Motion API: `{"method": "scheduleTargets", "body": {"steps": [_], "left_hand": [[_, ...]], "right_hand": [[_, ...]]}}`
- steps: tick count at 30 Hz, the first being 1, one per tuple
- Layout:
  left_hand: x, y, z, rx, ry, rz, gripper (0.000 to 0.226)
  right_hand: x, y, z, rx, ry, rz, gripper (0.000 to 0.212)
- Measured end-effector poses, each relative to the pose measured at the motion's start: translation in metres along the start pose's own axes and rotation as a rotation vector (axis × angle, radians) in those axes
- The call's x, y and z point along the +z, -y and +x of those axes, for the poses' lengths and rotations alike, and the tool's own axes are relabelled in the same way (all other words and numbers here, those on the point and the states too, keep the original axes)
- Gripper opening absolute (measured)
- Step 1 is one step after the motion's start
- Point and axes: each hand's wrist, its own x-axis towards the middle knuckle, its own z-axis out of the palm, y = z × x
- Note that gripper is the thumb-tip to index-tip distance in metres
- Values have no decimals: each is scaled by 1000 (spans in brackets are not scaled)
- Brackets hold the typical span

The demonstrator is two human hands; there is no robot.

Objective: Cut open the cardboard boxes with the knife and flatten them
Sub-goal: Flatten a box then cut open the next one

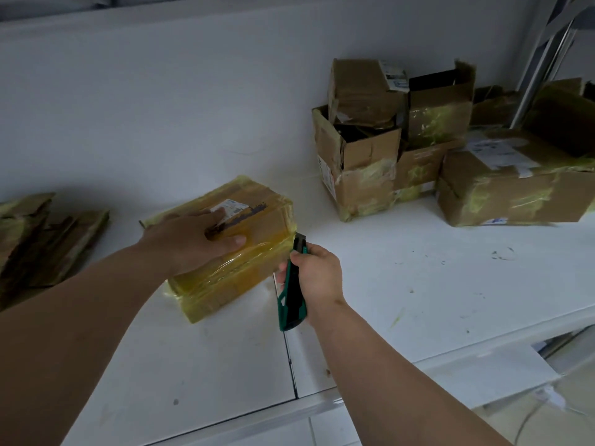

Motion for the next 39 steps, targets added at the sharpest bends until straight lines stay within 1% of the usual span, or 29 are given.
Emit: {"method": "scheduleTargets", "body": {"steps": [5, 10, 14, 16, 19, 21, 23, 25, 27, 28, 30, 32, 34, 35, 37, 39], "left_hand": [[3, 0, 6, 23, -8, -11, 119], [7, -7, 9, 15, -8, -3, 110], [9, -7, 15, 18, -5, -18, 122], [9, -8, 17, 21, -10, -38, 123], [7, -11, 17, 25, -14, -63, 123], [5, -12, 16, 16, -9, -71, 117], [3, -13, 17, 10, 6, -68, 113], [2, -15, 17, 17, 5, -51, 110], [3, -15, 18, 25, -7, -44, 102], [3, -15, 18, 20, -7, -55, 101], [7, -13, 17, -7, -8, -67, 110], [7, -12, 14, -20, -10, -78, 117], [0, -7, 10, 12, 23, -182, 109], [-6, -1, 6, 47, 66, -254, 108], [-15, 16, -1, 112, 187, -315, 118], [-18, 30, -11, 126, 283, -333, 130]], "right_hand": [[4, -1, 3, -28, -19, -46, 17], [9, -4, 3, -16, -24, -32, 19], [11, -8, -3, 3, -14, -54, 23], [13, -11, -5, 18, -3, -63, 25], [18, -14, -7, 27, 13, -43, 21], [21, -14, -8, 37, 10, -18, 18], [24, -15, -10, 49, 16, -2, 22], [29, -17, -17, 58, 50, -23, 22], [37, -22, -27, 60, 135, -93, 21], [40, -24, -31, 56, 168, -123, 25], [43, -26, -33, 53, 194, -161, 30], [40, -25, -31, 53, 203, -210, 28], [33, -24, -28, 51, 197, -271, 24], [29, -23, -26, 47, 191, -284, 21], [23, -18, -21, 50, 179, -270, 14], [19, -12, -13, 63, 169, -235, 15]]}}
